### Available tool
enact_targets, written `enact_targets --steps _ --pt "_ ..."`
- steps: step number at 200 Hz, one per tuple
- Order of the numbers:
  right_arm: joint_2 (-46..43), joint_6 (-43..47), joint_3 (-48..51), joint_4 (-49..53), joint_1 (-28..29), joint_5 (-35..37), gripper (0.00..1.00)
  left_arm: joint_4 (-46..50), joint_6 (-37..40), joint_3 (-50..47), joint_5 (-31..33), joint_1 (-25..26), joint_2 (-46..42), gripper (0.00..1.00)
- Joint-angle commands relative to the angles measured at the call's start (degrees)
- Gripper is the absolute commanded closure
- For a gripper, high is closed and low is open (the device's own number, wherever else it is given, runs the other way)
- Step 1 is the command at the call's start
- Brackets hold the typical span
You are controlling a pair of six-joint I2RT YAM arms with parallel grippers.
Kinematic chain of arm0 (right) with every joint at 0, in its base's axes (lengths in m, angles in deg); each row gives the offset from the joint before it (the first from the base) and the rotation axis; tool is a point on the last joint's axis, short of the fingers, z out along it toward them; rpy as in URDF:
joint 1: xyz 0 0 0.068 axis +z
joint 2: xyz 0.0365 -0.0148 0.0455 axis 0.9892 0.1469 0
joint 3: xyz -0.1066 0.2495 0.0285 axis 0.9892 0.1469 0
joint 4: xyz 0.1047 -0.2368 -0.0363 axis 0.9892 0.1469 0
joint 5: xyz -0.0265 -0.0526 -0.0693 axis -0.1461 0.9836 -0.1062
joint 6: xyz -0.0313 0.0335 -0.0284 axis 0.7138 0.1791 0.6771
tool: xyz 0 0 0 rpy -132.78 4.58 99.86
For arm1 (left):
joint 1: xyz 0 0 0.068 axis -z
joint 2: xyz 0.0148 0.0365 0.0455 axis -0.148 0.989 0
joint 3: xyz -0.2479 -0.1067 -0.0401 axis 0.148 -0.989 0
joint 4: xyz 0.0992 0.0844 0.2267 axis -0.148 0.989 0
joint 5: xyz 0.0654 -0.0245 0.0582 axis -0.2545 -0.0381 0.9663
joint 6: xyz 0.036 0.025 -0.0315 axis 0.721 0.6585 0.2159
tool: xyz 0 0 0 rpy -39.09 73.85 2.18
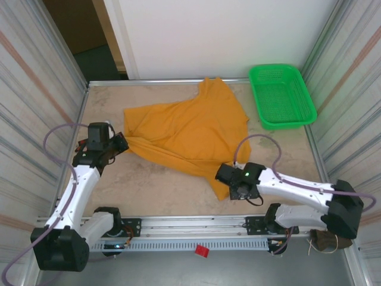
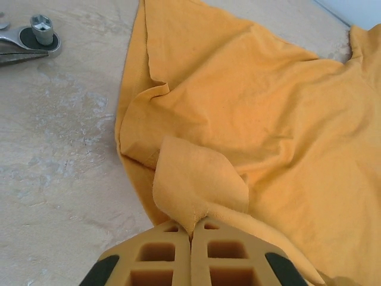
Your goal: Fold the inside-out t-shirt
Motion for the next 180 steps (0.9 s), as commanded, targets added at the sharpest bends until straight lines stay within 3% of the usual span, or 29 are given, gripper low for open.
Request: enact_targets --steps 1,48,80,93,113,147,180 --pt "-6.6 -2.9 1.4 0.8 -6.0 -1.0 0.46 1.8 0.9 1.4 -0.4 -0.7 -2.3 1.00" --pt "-20.0 -4.3 13.6 -15.2 -23.4 -19.3 0.42 1.9 0.0 0.2 -1.6 -0.7 -3.4 1.00" --pt "-20.8 -5.5 17.2 -22.1 -25.0 -26.4 0.38 2.1 -0.1 -0.3 -2.0 -0.7 -3.7 1.00" --pt "-18.7 -3.4 15.4 -21.0 -22.5 -25.9 0.40 2.1 -0.2 -0.2 -2.2 -0.7 -3.7 1.00" --pt "-13.6 0.8 10.1 -17.0 -14.8 -19.5 0.41 1.8 -0.2 -0.3 -2.3 -0.7 -3.6 1.00" --pt "2.9 6.2 0.8 -12.9 -2.2 -11.1 0.44 1.6 -0.3 -0.4 -2.5 -0.7 -3.3 1.00" --pt "14.6 7.7 -5.1 -11.4 5.2 -5.4 0.46 1.6 -0.4 -0.2 -2.7 -0.7 -3.0 1.00"
